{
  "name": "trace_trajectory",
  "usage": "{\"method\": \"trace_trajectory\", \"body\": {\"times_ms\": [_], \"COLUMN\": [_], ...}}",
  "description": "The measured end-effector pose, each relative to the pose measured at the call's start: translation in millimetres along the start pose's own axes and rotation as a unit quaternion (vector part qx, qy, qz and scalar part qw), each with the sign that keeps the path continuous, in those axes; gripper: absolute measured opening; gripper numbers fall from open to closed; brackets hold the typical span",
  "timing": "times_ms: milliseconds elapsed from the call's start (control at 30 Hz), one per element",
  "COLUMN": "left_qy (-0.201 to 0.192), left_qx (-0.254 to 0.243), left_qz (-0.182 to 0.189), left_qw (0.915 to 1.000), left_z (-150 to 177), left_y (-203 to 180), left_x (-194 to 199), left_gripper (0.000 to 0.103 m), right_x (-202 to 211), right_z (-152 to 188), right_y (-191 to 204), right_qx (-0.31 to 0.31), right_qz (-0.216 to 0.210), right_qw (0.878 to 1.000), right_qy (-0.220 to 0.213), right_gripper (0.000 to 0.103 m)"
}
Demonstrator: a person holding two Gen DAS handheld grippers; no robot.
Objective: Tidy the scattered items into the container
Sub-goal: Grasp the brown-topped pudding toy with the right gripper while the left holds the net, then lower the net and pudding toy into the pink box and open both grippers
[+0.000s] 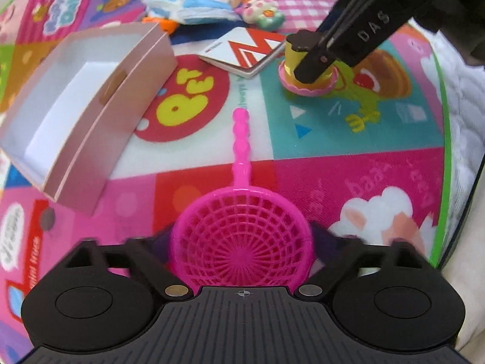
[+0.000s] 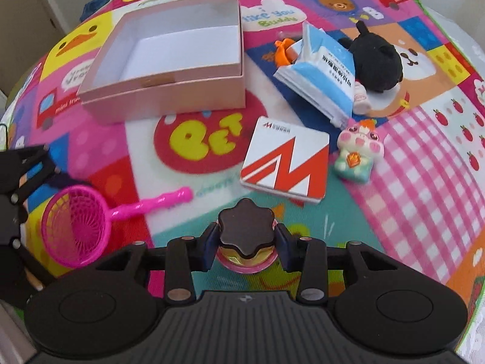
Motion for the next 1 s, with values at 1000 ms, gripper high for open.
{"method": "trace_trajectory", "body": {"times_ms": [1000], "left_qy": [-0.177], "left_qx": [0.226], "left_qz": [-0.102], "left_qw": [0.9524], "left_z": [18.7], "left_y": [66.1], "left_x": [150.7], "left_gripper": [0.088], "right_x": [135.9], "right_z": [-18.0], "right_y": [52.9], "right_qx": [-0.038], "right_qz": [-0.049], "right_qw": [0.987], "right_qy": [-0.151], "right_gripper": [0.039]}}
Point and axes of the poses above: each gripper's, at about its wrist camera, not at the fingertips, and x roughly against the way its jaws point, y to its left, z to its underside, the point moved 7 cm from there along -x, roughly the way its jaws point, and after that the axes turned 7 degrees about y, right-handed, at the moved point
